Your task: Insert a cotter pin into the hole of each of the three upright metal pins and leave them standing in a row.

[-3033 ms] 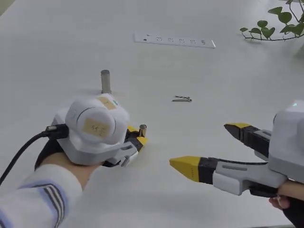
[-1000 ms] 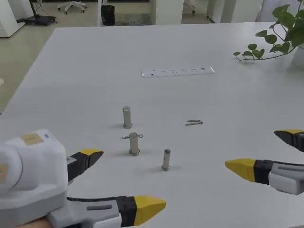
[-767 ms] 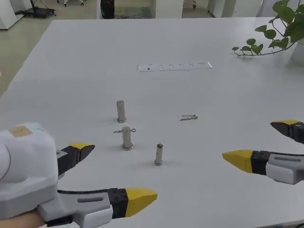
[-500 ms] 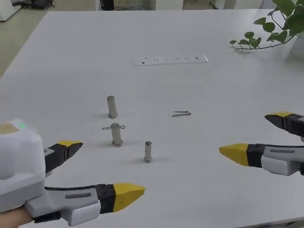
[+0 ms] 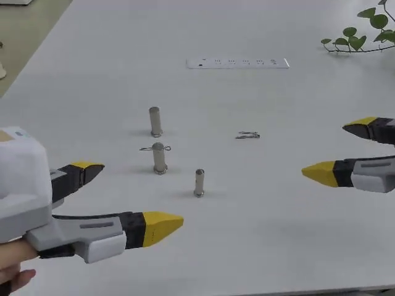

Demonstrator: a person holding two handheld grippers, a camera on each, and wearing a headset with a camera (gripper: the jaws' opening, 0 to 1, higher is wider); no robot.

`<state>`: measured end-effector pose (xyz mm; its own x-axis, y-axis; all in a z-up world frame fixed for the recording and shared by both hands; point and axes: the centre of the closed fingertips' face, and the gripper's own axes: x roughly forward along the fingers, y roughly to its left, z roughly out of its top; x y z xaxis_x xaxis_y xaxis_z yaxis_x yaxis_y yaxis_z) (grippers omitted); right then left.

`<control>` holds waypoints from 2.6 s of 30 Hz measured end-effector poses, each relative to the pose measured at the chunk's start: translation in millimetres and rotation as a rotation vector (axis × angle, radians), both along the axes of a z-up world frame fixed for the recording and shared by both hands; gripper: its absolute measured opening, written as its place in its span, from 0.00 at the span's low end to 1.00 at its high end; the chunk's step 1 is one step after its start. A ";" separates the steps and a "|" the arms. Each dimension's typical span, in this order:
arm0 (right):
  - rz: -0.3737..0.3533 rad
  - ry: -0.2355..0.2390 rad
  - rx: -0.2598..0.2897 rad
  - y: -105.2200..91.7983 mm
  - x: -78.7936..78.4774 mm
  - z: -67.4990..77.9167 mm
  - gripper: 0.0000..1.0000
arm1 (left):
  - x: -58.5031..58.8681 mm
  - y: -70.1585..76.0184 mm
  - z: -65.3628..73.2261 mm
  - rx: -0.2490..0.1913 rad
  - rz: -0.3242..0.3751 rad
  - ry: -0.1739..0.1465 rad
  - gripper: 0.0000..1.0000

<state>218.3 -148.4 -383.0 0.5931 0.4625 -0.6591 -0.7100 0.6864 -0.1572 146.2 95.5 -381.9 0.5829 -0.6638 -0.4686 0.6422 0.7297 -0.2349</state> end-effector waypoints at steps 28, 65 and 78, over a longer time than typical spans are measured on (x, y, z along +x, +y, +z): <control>0.371 0.114 -0.268 48.6 121.1 -67.6 0.08 | -16.3 9.5 -0.4 -0.001 0.064 0.017 0.93; 0.476 0.267 -0.396 56.1 125.5 -113.2 0.00 | -13.8 7.1 -6.5 -0.009 0.033 0.072 0.87; 0.449 0.326 -0.318 54.1 126.0 -112.3 0.00 | -15.6 -0.9 -8.9 -0.002 0.024 0.084 0.87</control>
